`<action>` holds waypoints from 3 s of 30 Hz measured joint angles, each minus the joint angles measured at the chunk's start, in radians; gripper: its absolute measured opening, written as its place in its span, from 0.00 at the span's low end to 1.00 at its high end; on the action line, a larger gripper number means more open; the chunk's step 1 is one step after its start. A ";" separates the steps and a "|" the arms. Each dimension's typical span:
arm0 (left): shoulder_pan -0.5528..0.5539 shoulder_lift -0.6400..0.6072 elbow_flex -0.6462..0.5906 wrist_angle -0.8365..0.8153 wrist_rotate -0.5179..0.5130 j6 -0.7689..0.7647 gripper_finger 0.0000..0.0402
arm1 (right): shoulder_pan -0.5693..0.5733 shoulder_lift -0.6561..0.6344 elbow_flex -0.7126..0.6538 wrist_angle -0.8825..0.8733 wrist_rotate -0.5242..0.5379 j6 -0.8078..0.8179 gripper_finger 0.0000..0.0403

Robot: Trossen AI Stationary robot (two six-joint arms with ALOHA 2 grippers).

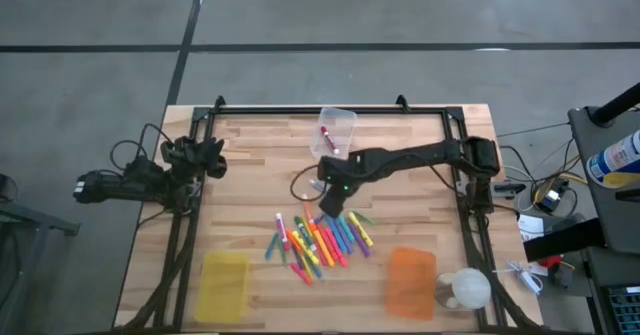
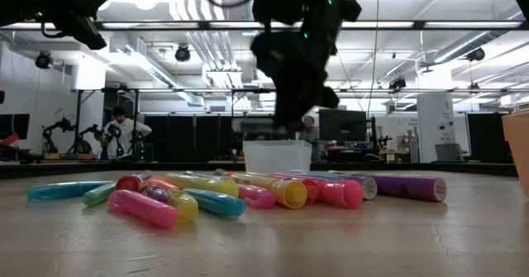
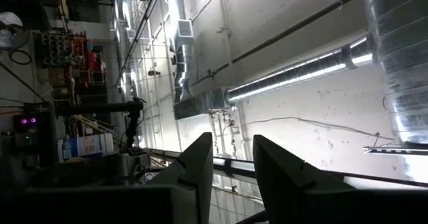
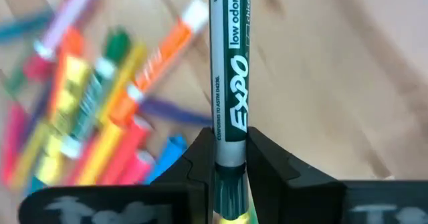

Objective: Pick & Place Markers
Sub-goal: Put the top green and white marker pen into the white bin, then put the orange and white marker pen into the white bin

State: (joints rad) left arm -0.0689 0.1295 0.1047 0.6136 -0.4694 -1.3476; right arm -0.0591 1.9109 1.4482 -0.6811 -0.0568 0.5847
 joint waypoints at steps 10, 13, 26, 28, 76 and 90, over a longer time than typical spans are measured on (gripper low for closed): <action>0.000 0.000 0.000 0.000 0.000 0.000 0.25 | -0.141 -0.071 0.139 0.001 0.166 0.176 0.13; 0.000 0.000 0.000 0.000 0.001 0.000 0.25 | -0.210 -0.066 0.142 0.005 0.165 0.246 0.14; 0.000 0.000 0.000 0.000 0.007 -0.019 0.25 | -0.369 0.033 0.134 0.015 0.122 0.320 0.14; 0.000 0.000 0.000 0.000 0.007 -0.020 0.25 | -0.376 0.058 0.134 0.016 0.104 0.327 0.14; 0.000 0.002 0.000 -0.014 0.108 -0.075 0.25 | -0.356 0.133 0.307 0.024 -0.040 0.153 0.35; 0.000 0.008 0.000 -0.031 0.114 -0.094 0.25 | -0.150 0.132 0.534 0.006 -0.076 0.174 0.29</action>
State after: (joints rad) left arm -0.0685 0.1371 0.1047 0.5827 -0.3557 -1.4418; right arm -0.2091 2.0430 1.9822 -0.6751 -0.1329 0.7591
